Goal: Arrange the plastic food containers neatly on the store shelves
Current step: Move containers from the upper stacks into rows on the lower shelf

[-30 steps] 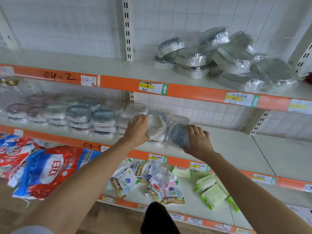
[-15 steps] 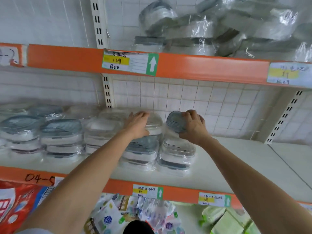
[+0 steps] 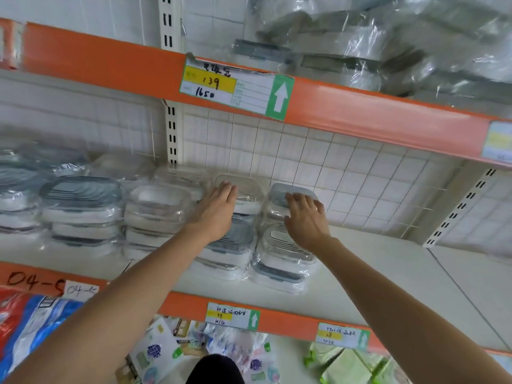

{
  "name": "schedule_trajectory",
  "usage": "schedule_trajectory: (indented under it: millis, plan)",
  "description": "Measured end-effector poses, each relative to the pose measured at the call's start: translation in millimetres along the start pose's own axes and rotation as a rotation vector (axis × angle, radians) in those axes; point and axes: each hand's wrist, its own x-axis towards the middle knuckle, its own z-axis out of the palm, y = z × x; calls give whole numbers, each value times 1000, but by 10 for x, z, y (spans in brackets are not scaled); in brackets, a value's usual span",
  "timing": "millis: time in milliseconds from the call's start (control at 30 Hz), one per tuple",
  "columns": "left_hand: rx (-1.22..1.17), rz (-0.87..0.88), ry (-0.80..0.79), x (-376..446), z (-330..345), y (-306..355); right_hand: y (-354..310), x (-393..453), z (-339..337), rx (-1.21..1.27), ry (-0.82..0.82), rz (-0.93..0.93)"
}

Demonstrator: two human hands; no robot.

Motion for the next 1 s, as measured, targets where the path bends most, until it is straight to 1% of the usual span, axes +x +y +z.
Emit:
schedule_trajectory:
  millis: [67, 133, 233, 333, 400, 533, 667, 733, 867, 933, 1000]
  plan:
    - [-39, 15, 4, -71, -85, 28, -72, -64, -101, 10, -1, -35]
    - [-46, 50, 58, -162, -199, 83, -167, -168, -230, -9, -6, -106]
    - [-62, 114, 76, -377, -387, 142, -330, -353, -449, -7, -87, -228]
    - [-51, 204, 3, -678, -597, 189, -469, -513, -707, 1, -185, -301]
    - [-58, 230, -56, -875, -764, 188, -551, -633, -898, -15, -233, -339]
    - [-38, 250, -85, -1204, -1297, 138, -671, -888, -1334, -45, -275, -413]
    - [-58, 226, -72, -1475, -2009, 121, -759, -1104, -1920, 6, -254, -459]
    - [-88, 220, -46, -1592, -2392, 129, -804, -1205, -2229, 45, -202, -491]
    - [-144, 228, 109, -1703, -3052, 174, -865, -1296, -2804, 115, -75, -514]
    - [-238, 153, 159, -1707, -3274, 202, -872, -1302, -2997, 142, -6, -492]
    - [-326, 38, 200, -1680, -3403, 211, -858, -1301, -3113, 167, 12, -467]
